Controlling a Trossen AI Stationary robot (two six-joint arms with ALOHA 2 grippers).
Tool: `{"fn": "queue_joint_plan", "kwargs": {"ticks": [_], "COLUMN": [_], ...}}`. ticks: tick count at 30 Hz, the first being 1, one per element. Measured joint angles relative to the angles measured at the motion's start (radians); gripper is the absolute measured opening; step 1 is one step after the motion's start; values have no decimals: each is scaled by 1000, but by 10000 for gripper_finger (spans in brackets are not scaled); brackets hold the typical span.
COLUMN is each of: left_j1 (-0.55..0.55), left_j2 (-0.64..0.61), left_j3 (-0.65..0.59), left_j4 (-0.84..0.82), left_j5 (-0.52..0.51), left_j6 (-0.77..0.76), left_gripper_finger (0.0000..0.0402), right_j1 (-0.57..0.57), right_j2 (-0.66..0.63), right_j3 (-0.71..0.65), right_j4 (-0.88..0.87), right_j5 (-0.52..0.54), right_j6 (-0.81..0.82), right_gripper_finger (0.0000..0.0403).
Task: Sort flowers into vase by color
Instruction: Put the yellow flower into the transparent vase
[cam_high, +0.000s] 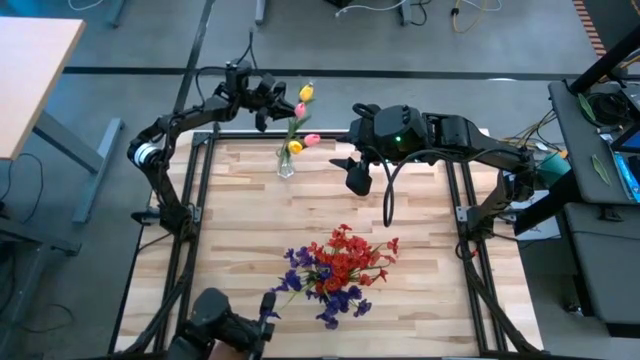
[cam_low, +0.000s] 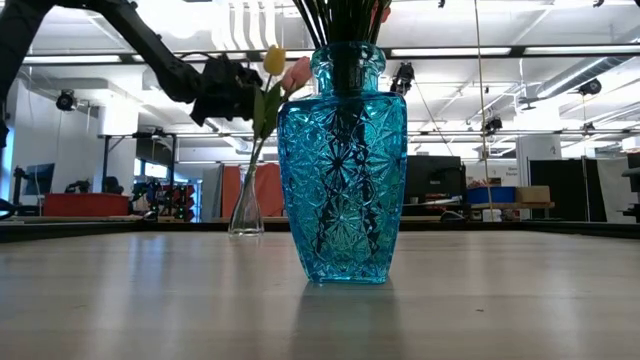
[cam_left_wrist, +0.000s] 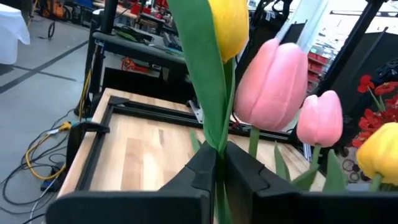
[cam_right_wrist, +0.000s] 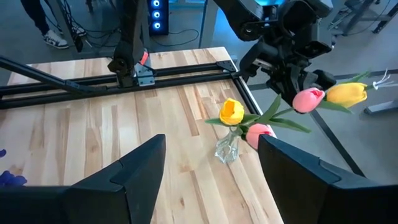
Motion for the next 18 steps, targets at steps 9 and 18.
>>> {"fn": "queue_joint_plan", "kwargs": {"ticks": [9, 18], "left_j1": [40, 39], "left_j2": [-78, -215], "left_j3": [-47, -186], "left_j4": [-22, -23], "left_j5": [13, 9], "left_j6": [15, 176], "left_gripper_finger": [2, 2], "right_j1": [0, 0], "right_j2": [0, 0], "right_j3": [0, -1], "right_j4": [-2, -2], "right_j5": [-5, -5], "right_j6": [-1, -4], "right_gripper_finger": [245, 244]}}
